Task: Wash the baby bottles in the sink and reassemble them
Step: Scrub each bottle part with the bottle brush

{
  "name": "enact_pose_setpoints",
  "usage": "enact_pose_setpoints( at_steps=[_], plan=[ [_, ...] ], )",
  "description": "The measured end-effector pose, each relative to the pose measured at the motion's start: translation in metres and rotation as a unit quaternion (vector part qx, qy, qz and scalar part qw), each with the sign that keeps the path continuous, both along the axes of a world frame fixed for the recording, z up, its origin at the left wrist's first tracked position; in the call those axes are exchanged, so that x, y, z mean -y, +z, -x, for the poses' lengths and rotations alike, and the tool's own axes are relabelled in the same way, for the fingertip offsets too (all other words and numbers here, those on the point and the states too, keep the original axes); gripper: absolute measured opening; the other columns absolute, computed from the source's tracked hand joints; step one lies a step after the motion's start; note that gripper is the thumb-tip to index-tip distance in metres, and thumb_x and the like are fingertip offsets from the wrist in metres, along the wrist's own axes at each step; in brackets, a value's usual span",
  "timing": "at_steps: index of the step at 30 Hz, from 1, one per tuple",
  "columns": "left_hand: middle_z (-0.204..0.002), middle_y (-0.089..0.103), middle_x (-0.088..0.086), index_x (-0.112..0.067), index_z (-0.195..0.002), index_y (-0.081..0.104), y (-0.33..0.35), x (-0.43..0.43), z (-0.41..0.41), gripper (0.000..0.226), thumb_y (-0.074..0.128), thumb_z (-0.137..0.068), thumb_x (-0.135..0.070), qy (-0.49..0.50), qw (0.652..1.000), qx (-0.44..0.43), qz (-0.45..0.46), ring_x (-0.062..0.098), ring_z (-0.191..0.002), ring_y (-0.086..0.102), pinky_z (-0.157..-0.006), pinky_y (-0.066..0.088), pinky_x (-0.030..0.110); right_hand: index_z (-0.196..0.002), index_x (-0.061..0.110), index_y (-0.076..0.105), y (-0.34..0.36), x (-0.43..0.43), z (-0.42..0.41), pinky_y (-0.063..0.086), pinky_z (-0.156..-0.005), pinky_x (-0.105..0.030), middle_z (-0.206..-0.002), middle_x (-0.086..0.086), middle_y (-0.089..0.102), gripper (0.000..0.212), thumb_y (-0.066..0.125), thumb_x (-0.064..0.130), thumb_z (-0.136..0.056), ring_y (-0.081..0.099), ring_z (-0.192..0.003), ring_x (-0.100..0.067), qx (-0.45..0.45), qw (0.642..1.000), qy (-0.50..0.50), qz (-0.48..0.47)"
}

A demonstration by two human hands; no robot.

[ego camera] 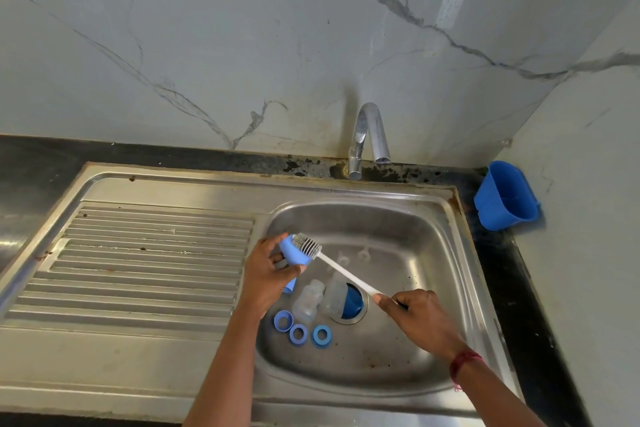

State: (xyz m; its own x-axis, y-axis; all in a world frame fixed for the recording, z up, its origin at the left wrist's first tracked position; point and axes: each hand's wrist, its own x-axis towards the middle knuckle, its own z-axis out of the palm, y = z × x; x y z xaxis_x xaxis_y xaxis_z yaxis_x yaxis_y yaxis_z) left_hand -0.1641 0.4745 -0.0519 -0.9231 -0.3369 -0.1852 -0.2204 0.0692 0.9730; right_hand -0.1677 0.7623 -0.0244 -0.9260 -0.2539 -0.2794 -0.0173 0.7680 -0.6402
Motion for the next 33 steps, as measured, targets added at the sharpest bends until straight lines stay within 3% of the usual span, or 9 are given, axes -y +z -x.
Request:
enact_pose_setpoints(
  at_steps=[4,7,12,17,21,25,27,33],
  plan=[
    [-0.127,0.057,0.003,-0.023,-0.122,0.058,0.007,-0.017,-0.004,0.064,0.086,-0.069,0.001,-0.041,0.999,-0.003,0.031,0.005,-0.102,0.065,-0.08,0.057,0.023,-0.052,0.01,0.04,-0.002,0.007,0.002,0.032,-0.045,-0.016,-0.048,-0.001,0.035,0.064,0.056,0.06,-0.087,0.028,-0.044,-0.011,0.003,0.999,-0.031,0.025],
    [-0.127,0.06,0.004,-0.023,-0.122,0.06,0.011,-0.014,-0.003,0.063,0.087,-0.069,-0.001,0.006,1.0,-0.002,0.005,0.012,-0.105,0.066,-0.079,0.058,0.026,-0.056,-0.003,0.049,0.0,0.01,0.003,0.036,-0.046,-0.016,-0.048,-0.005,0.045,0.069,0.057,0.057,-0.088,0.034,-0.043,-0.01,0.005,0.999,-0.04,0.036],
    [-0.123,0.06,0.009,-0.011,-0.12,0.059,0.018,-0.002,-0.005,0.057,0.079,-0.072,0.012,0.08,0.995,-0.032,-0.042,0.012,-0.098,0.064,-0.066,0.052,0.012,-0.052,0.0,0.054,0.003,0.004,-0.001,0.043,-0.05,-0.015,-0.045,0.004,0.056,0.067,0.058,0.057,-0.087,0.046,-0.041,-0.004,0.009,0.999,-0.024,0.047],
    [-0.131,0.057,0.009,-0.022,-0.123,0.058,0.013,-0.004,-0.008,0.064,0.082,-0.072,0.007,0.019,0.999,-0.027,0.014,0.023,-0.111,0.064,-0.076,0.056,0.019,-0.049,0.006,0.053,0.005,0.004,0.004,0.046,-0.053,-0.019,-0.043,0.006,0.056,0.065,0.059,0.056,-0.089,0.046,-0.041,-0.005,0.011,0.999,-0.025,0.037],
    [-0.123,0.055,-0.008,-0.033,-0.12,0.057,0.023,-0.014,-0.011,0.064,0.08,-0.075,0.007,-0.032,0.999,-0.038,0.019,0.021,-0.112,0.063,-0.085,0.057,0.03,-0.056,0.0,0.059,0.006,0.008,0.007,0.051,-0.06,-0.025,-0.046,-0.004,0.054,0.07,0.055,0.062,-0.087,0.049,-0.044,-0.011,0.019,0.998,-0.038,0.05],
    [-0.126,0.06,0.005,-0.015,-0.126,0.057,0.036,-0.016,-0.017,0.059,0.076,-0.077,0.01,0.076,0.995,-0.049,-0.036,0.016,-0.106,0.064,-0.071,0.055,0.017,-0.06,-0.004,0.06,0.008,0.009,0.004,0.05,-0.057,-0.028,-0.046,-0.002,0.048,0.071,0.055,0.063,-0.087,0.044,-0.044,-0.011,0.019,0.998,-0.022,0.055],
    [-0.124,0.06,0.007,-0.015,-0.123,0.056,0.045,-0.014,-0.018,0.056,0.073,-0.078,0.014,0.119,0.989,-0.063,-0.063,0.015,-0.101,0.063,-0.067,0.052,0.013,-0.06,-0.003,0.06,0.01,0.007,0.001,0.049,-0.057,-0.029,-0.044,0.001,0.047,0.07,0.056,0.061,-0.088,0.043,-0.044,-0.01,0.018,0.998,-0.012,0.051],
    [-0.13,0.058,0.005,-0.024,-0.125,0.055,0.045,-0.012,-0.019,0.063,0.077,-0.076,0.009,-0.009,0.999,-0.046,0.018,0.01,-0.112,0.061,-0.077,0.053,0.017,-0.061,-0.004,0.06,0.008,0.005,0.003,0.048,-0.055,-0.03,-0.045,0.0,0.047,0.07,0.057,0.061,-0.087,0.042,-0.044,-0.01,0.018,0.999,-0.014,0.049]
  ],
)
